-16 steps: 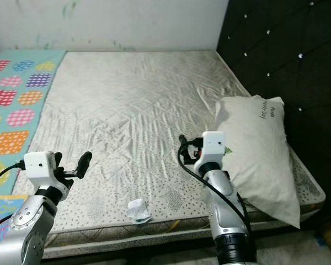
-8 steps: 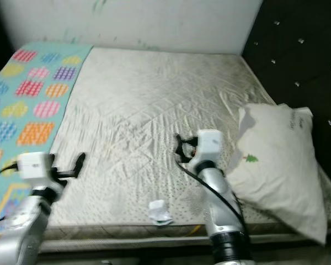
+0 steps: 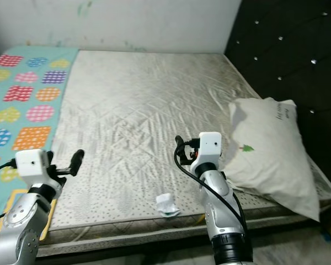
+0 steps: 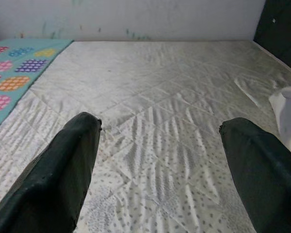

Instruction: Clean up the room

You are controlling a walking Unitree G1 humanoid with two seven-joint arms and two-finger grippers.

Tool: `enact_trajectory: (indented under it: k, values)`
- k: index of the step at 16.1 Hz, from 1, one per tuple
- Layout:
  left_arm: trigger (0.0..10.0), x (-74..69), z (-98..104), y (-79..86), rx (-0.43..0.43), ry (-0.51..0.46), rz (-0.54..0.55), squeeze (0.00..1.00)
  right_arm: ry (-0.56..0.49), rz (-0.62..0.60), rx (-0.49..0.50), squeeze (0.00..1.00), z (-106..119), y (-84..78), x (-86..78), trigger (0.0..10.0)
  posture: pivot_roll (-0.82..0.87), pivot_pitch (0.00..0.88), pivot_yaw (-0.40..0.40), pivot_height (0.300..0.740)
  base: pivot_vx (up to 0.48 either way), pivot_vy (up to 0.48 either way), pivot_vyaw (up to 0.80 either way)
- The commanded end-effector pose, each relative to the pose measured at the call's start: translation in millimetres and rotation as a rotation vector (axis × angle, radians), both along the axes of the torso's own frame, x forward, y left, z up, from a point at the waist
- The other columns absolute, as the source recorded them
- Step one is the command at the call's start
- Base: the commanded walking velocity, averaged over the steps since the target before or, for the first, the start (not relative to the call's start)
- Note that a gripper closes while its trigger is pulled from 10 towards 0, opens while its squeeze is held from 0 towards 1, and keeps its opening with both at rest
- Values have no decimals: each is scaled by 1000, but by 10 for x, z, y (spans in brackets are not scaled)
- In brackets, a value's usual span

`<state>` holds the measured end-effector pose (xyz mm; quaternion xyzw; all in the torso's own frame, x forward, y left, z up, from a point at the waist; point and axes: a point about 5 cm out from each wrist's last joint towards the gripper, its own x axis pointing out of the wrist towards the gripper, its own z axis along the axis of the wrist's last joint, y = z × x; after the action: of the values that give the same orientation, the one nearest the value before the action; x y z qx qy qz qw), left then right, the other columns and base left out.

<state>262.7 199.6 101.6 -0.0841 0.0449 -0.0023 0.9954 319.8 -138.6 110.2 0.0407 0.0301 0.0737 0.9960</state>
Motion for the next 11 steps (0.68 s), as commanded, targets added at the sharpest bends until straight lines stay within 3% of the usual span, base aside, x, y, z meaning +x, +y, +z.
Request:
enact_trajectory:
  k: [1, 4, 5, 6, 11]
  values:
    - [10000, -4, -29, -44, -11, 17, -8, 0, -5, -13, -5, 0, 21, -63, 17, 10000, 44, 76, -73, 740, 0, 0, 0]
    - [10000, -11, -24, -25, -15, 17, -2, 0, -5, -12, -7, 0, 22, -65, 20, 10000, 48, 73, -80, 740, 0, 0, 0]
    - [10000, -105, 73, 106, 102, -20, -60, 0, -2, -17, -16, 0, 17, -126, 15, 10000, 77, 76, -99, 740, 0, 0, 0]
    - [10000, -125, 83, 118, 118, -23, -64, 0, 1, -22, -19, 0, 9, -148, 4, 10000, 76, 76, -100, 740, 0, 0, 0]
    - [10000, -330, -3, 188, 126, -18, 24, 0, 66, -6, -63, 0, -151, -352, -122, 10000, 63, 116, -92, 740, 0, 0, 0]
